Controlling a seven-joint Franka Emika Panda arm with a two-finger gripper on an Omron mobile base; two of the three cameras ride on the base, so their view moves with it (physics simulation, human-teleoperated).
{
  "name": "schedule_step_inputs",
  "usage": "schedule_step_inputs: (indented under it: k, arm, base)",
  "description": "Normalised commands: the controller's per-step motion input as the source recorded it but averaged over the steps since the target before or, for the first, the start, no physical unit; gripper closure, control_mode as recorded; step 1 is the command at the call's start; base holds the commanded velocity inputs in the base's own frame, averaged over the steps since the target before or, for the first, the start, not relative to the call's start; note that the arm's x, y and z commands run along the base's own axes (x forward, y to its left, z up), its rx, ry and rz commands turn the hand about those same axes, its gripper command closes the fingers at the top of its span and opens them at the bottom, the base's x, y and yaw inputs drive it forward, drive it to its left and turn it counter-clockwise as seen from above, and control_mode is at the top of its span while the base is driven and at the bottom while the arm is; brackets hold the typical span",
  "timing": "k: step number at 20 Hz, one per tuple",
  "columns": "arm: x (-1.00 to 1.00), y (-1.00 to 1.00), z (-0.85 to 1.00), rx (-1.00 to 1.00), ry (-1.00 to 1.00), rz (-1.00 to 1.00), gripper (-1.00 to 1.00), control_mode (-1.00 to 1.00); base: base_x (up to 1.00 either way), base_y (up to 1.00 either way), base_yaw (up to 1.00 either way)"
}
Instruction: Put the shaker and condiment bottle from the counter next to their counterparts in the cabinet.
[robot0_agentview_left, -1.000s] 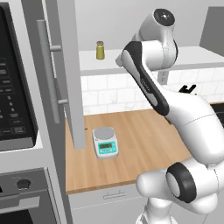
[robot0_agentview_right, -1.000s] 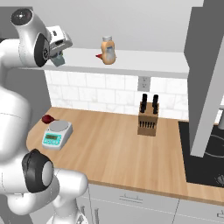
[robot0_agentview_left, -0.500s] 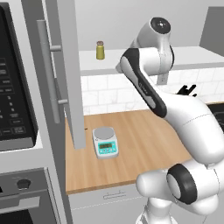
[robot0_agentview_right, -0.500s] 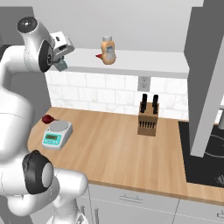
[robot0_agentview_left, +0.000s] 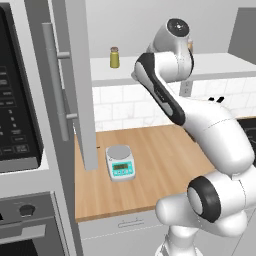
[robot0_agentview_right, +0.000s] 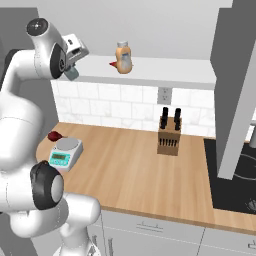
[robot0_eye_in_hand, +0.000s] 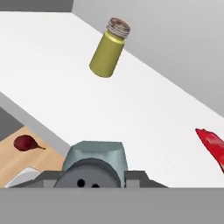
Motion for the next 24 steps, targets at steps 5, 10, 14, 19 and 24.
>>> schedule_step_inputs:
  k: [5, 10, 14, 19, 24]
  arm:
    - [0.55, 0.03, 0.02, 0.00, 0.00, 0.06, 1.00, -1.00]
    - [0.52, 0.02, 0.02, 0.00, 0.00, 0.07, 1.00, -1.00]
    - [0.50, 0.09, 0.01, -0.01, 0.00, 0.06, 1.00, -1.00]
    - [0.47, 0.13, 0.00, -0.01, 0.00, 0.06, 1.00, -1.00]
    - [0.41, 0.09, 0.00, -0.01, 0.00, 0.06, 1.00, -1.00]
  base:
    - [0.00, 0.00, 0.00]
    - [0.00, 0.00, 0.00]
    - [0.00, 0.00, 0.00]
    - [0.00, 0.00, 0.00]
    - [0.00, 0.00, 0.00]
